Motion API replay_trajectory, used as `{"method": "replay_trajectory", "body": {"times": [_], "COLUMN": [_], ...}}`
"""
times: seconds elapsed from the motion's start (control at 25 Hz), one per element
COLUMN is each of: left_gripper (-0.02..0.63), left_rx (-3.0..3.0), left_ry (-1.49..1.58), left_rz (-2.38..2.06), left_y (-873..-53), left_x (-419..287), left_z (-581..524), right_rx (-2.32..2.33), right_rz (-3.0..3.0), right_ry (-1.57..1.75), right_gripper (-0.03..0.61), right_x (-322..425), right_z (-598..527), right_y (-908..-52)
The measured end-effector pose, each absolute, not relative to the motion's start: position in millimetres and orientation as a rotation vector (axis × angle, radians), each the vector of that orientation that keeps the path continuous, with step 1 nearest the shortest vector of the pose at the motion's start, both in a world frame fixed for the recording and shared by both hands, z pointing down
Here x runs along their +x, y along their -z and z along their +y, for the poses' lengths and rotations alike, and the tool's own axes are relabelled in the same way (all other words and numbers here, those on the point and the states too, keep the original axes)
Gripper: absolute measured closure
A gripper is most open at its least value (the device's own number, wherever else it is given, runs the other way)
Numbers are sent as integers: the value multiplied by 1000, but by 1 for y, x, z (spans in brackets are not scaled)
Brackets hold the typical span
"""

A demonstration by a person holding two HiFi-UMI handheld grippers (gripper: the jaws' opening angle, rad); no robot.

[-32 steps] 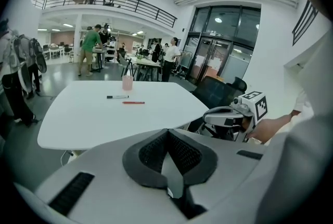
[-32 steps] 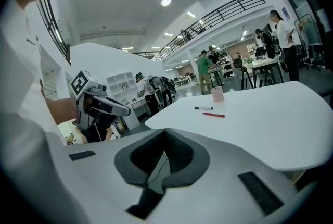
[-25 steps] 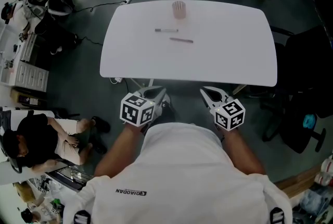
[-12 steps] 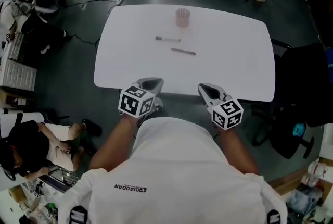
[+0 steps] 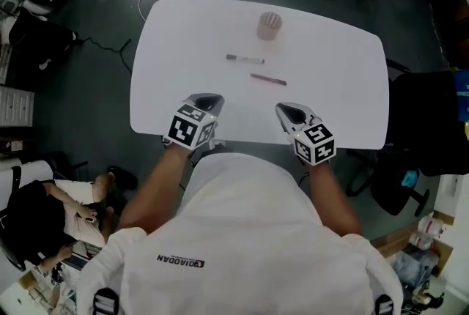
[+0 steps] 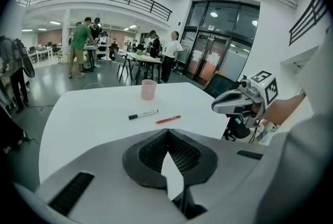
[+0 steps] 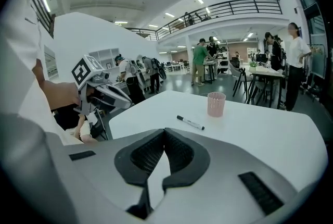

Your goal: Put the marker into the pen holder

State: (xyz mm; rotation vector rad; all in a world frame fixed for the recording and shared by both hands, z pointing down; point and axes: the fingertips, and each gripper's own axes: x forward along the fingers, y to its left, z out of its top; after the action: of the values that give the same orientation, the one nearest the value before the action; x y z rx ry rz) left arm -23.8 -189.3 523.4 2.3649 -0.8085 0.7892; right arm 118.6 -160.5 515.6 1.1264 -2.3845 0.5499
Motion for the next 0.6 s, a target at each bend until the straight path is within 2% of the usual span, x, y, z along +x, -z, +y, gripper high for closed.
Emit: {"method": "replay_trajectory", "body": {"times": [0.12,0.32,0.6], "left_gripper": [588,588,588], "left_rx": [2345,2341,2307], "left_ry": [-794,-854,-843], "left_rz": [-783,-715,-708], "left_y": [-540,-578,-597], "left_x": [-51,-55,-64], "left_z": [-211,-235,-242], "right_rx": [1115,1020,779], "right_rz": [-2341,-2245,-2106], "right_ry": [-548,-571,-369], "right_gripper": [560,560,560], "right_x": [94,76,42], "right_z": [-189,-219,-245], "right_y": [-530,-574,-616]}}
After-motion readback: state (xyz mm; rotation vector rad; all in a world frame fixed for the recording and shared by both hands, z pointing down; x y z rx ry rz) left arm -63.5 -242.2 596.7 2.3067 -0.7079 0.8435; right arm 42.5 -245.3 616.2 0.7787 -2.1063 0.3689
